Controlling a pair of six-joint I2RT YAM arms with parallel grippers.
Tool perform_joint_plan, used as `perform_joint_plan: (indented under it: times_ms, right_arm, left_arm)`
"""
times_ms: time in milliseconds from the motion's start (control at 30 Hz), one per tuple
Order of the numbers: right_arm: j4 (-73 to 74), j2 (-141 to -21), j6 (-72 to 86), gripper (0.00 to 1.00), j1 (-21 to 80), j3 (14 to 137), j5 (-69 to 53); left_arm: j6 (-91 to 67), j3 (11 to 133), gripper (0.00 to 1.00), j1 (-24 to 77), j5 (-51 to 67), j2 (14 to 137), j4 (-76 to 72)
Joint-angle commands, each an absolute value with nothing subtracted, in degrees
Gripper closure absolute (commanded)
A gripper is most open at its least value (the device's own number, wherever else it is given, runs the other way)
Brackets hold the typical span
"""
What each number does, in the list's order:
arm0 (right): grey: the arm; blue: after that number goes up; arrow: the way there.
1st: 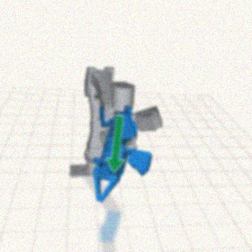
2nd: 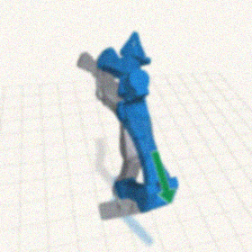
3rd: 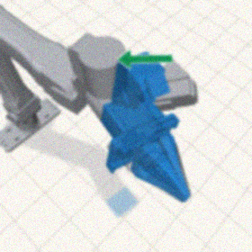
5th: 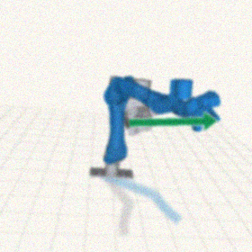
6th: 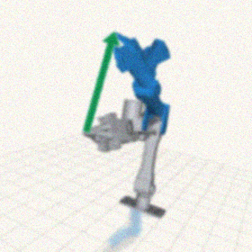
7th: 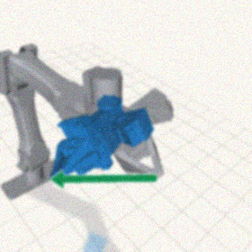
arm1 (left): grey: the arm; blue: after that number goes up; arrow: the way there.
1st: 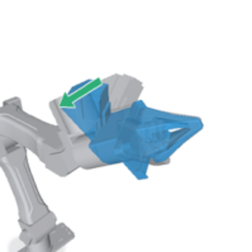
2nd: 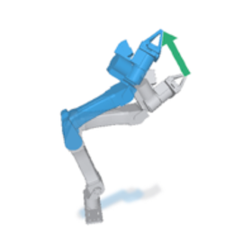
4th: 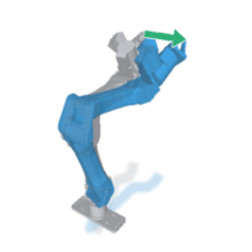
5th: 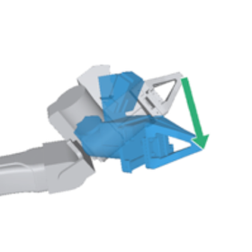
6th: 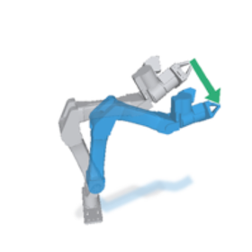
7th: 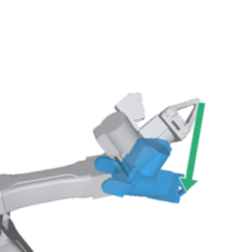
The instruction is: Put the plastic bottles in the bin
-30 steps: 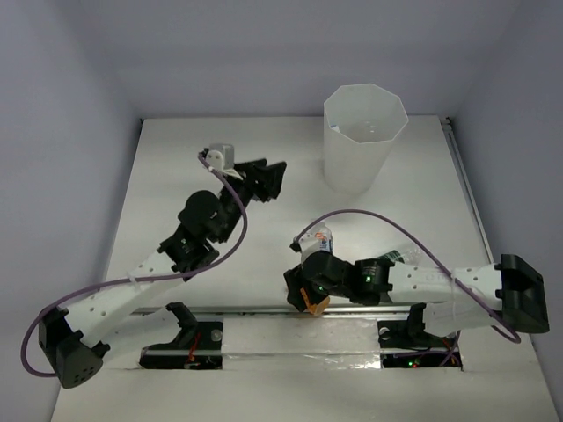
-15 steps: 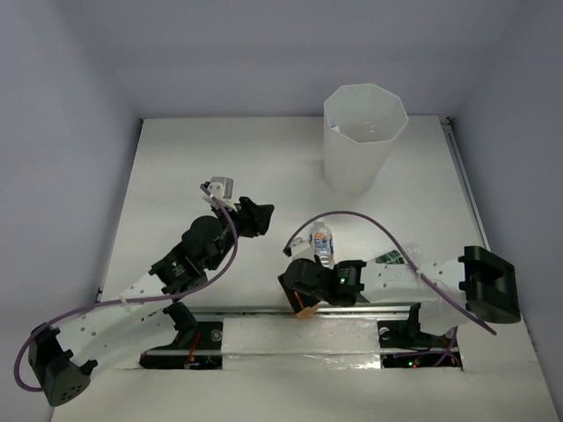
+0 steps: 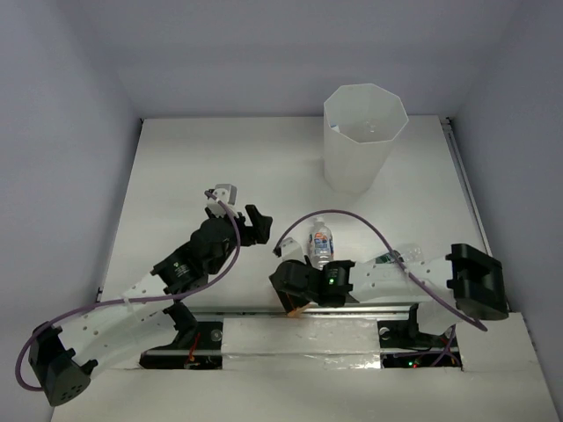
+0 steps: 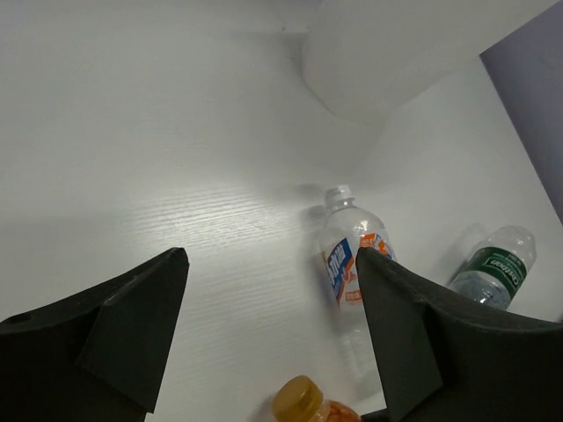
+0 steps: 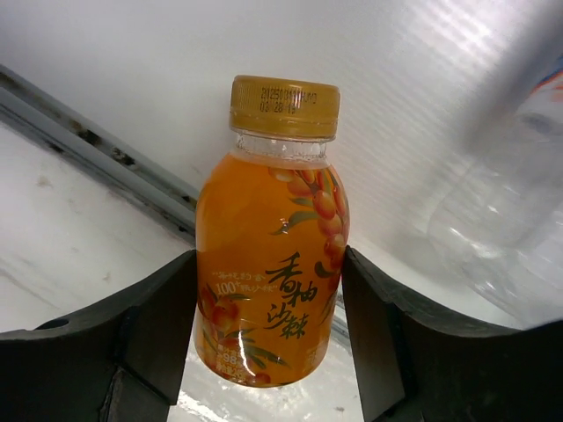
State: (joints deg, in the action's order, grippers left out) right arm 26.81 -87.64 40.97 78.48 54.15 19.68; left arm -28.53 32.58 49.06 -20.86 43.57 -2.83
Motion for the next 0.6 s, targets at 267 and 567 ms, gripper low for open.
perform_joint_plan:
  times_ms: [267,567]
  right_arm:
    - [38.6,-62.7,33.9,0.52,72.4,71.5,46.9]
    - [14.2,-59.5,13.3,0.52,41.9,80.8,41.6]
  left_arm:
    - [-31.4,33.2,0.27,49.2,-25.4,42.0,2.1]
    - [-35.0,30.6,0.77,56.6,-19.8,50.6,-11.4]
